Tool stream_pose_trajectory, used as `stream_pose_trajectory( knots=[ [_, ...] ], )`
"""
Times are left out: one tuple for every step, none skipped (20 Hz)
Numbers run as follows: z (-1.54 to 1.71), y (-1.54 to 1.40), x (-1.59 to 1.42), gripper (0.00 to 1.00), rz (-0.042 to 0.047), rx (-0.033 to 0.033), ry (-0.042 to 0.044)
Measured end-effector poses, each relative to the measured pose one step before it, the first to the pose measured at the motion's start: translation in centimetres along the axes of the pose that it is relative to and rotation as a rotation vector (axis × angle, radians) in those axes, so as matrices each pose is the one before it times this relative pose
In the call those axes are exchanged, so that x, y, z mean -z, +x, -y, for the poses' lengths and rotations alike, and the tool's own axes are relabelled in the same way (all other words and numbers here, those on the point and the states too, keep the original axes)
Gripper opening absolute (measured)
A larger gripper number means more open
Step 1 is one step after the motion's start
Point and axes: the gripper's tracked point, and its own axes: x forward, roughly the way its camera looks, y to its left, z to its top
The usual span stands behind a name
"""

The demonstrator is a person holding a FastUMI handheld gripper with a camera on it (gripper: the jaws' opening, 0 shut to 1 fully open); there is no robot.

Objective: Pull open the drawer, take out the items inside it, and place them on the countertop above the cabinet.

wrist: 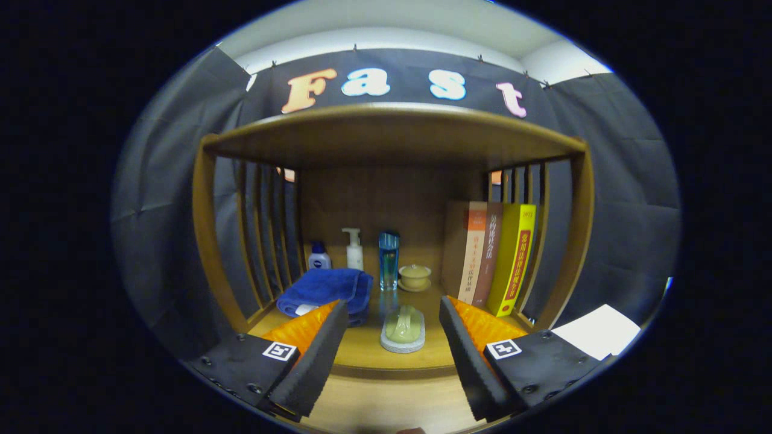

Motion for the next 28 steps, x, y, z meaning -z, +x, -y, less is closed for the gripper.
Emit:
stream_pose_trajectory(
  knots=[
    [-0.284,-1.437,-0.666,0.99,0.02432,-0.00584,-0.00216],
    [-0.327,-1.339,-0.146,0.99,0.01420,-0.00630,0.00124],
    [-0.419,-1.252,0.003,0.99,0.00620,-0.01234,0.00492],
    [-0.536,-1.236,0.071,0.99,0.00837,-0.01143,0.00681],
    [-0.311,-1.068,0.041,0.99,0.01034,-0.00335,0.00670],
    [-0.099,-0.766,0.002,0.99,0.00807,-0.00519,0.00163],
    [-0.375,-0.855,0.171,0.99,0.00998,-0.00527,-0.00160],
    [-0.190,-1.058,0.038,0.99,0.01131,0.00437,-0.00035],
    [-0.062,-0.854,-0.019,0.99,0.01790,0.00825,0.00228],
    [0.002,-0.892,-0.254,0.98,0.02128,0.00736,0.00289],
    [-0.058,-1.074,-0.172,0.98,0.02381,0.00717,0.00317],
    [-0.125,-1.189,-0.170,0.98,0.01880,0.00637,0.00353],
    [-0.184,-1.193,-0.039,0.98,0.01992,0.00221,0.00356],
    [-0.287,-1.085,-0.128,0.98,0.01979,0.00239,0.00379],
    [-0.056,-1.071,0.002,0.98,0.01486,0.01282,0.00550],
    [-0.012,-1.244,0.139,0.98,0.01318,0.00941,0.00578],
    [0.030,-1.139,0.121,0.98,0.01718,0.01181,0.00858],
    [0.169,-1.055,0.187,0.98,0.01706,0.01495,0.00473],
    [0.256,-0.730,0.356,0.98,0.00504,0.01430,-0.00614],
    [0.348,-0.665,0.686,0.98,0.00068,0.01617,-0.00494],
    [-0.038,-0.656,0.635,0.98,-0.00401,0.00157,0.00163],
    [-0.232,-0.733,0.559,0.98,-0.00050,-0.00374,0.00394],
    [-0.164,-0.857,0.809,0.98,0.00283,-0.00397,0.00257],
    [-0.154,-0.830,0.815,0.98,0.00466,-0.01029,-0.00516],
    [-0.032,-0.737,1.135,0.98,0.00241,-0.00116,-0.01122],
    [0.341,-0.616,0.950,0.98,0.01096,0.01006,-0.01523],
    [0.138,-0.607,1.063,0.98,0.00107,0.00549,-0.01461],
    [-0.177,0.399,0.598,0.98,0.02667,-0.00104,-0.01110]
  ],
)
